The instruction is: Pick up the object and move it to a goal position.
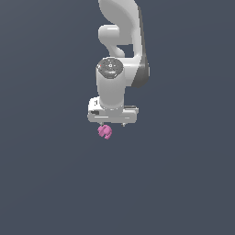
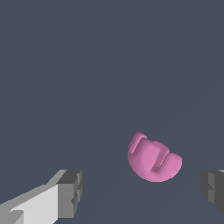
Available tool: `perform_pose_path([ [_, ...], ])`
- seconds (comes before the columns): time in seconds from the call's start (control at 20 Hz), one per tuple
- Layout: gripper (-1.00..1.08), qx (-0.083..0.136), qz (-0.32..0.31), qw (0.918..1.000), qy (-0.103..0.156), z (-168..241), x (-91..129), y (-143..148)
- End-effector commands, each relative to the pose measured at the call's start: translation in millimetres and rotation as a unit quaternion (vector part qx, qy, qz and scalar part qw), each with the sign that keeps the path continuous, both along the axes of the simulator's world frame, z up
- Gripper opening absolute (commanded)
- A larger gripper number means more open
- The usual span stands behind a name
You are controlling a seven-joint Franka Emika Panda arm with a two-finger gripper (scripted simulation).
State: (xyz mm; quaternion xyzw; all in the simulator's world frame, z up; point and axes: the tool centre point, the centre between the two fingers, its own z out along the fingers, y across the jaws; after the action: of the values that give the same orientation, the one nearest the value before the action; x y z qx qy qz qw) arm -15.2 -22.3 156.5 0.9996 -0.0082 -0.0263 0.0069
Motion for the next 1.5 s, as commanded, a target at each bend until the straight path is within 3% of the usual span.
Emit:
perform_pose_path([
  [0.0, 1.0, 0.0, -0.001, 1.0, 0.0, 0, 0, 0],
  [0.45, 1.0, 0.001, 0.03, 0.9995, 0.0, -4, -2, -3],
  [0.85, 1.0, 0.005, 0.1, 0.995, -0.002, -13, -7, -10],
  [1.15, 1.0, 0.008, 0.173, 0.9848, -0.005, -23, -12, -17],
  [1.45, 1.0, 0.011, 0.248, 0.9688, -0.007, -32, -17, -23],
])
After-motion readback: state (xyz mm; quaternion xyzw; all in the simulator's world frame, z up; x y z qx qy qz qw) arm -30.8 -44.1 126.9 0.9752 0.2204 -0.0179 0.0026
